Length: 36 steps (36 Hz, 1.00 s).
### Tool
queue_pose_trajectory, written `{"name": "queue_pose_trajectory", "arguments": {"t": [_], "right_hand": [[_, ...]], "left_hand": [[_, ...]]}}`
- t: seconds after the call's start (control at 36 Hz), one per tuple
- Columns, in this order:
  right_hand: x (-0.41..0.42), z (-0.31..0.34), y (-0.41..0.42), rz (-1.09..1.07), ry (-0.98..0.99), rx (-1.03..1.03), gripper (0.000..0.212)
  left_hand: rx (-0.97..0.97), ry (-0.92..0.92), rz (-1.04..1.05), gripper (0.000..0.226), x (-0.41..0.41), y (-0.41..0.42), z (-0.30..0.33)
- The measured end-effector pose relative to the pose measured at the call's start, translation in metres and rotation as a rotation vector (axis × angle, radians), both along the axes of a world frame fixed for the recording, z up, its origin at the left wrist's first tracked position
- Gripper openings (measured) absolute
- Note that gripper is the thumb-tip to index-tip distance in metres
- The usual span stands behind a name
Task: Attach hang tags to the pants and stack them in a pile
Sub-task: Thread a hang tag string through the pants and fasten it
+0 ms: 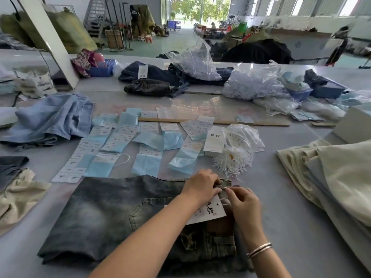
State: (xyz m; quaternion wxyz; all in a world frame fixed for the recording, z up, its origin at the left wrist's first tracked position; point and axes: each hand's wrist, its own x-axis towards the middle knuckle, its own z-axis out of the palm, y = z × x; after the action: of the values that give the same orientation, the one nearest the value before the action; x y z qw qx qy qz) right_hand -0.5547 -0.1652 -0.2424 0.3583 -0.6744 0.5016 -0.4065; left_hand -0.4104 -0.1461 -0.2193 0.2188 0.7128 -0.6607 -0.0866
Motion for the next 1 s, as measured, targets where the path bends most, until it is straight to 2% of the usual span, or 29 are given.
{"name": "queue_pose_trajectory", "arguments": {"t": [0.06,0.11,0.17,0.25,0.33,0.44,0.61,0.69,0.81,0.92,1.0], "right_hand": [[0.001,-0.002,-0.001,-0.006,0.117,-0.064,0.004],[0.003,-0.004,-0.003,0.015,0.198,-0.049,0.005],[0.005,-0.006,-0.004,0.023,0.25,-0.03,0.008],[0.006,-0.006,-0.005,0.013,0.266,-0.047,0.007],[0.006,-0.006,-0.005,0.023,0.254,-0.024,0.007],[0.005,-0.009,-0.004,0.039,0.266,-0.021,0.007],[0.012,-0.007,-0.006,0.003,0.233,-0.036,0.01],[0.019,-0.006,-0.005,-0.045,0.195,-0.069,0.012],[0.026,-0.006,-0.003,-0.096,0.109,-0.011,0.016],[0.029,-0.004,0.001,-0.1,0.01,0.022,0.014],[0.029,-0.006,0.002,-0.106,-0.009,0.037,0.013]], "left_hand": [[-0.006,0.031,0.016,0.025,0.002,-0.003,0.002],[0.001,0.116,0.041,0.023,0.006,-0.004,0.005],[0.041,0.126,0.005,0.022,0.009,-0.004,0.005],[0.091,0.075,-0.05,0.021,0.01,-0.005,0.002],[0.107,0.067,-0.02,0.022,0.009,-0.009,0.001],[0.136,0.157,-0.021,0.018,0.012,-0.013,0.003],[0.229,0.63,0.05,0.007,0.021,-0.006,0.006],[0.243,0.787,0.063,0.006,0.023,0.004,0.006],[0.241,0.86,0.08,0.01,0.019,0.012,0.004],[0.195,0.782,0.094,0.019,0.017,0.011,0.004],[0.158,0.823,0.074,0.019,0.017,0.009,0.001]]}}
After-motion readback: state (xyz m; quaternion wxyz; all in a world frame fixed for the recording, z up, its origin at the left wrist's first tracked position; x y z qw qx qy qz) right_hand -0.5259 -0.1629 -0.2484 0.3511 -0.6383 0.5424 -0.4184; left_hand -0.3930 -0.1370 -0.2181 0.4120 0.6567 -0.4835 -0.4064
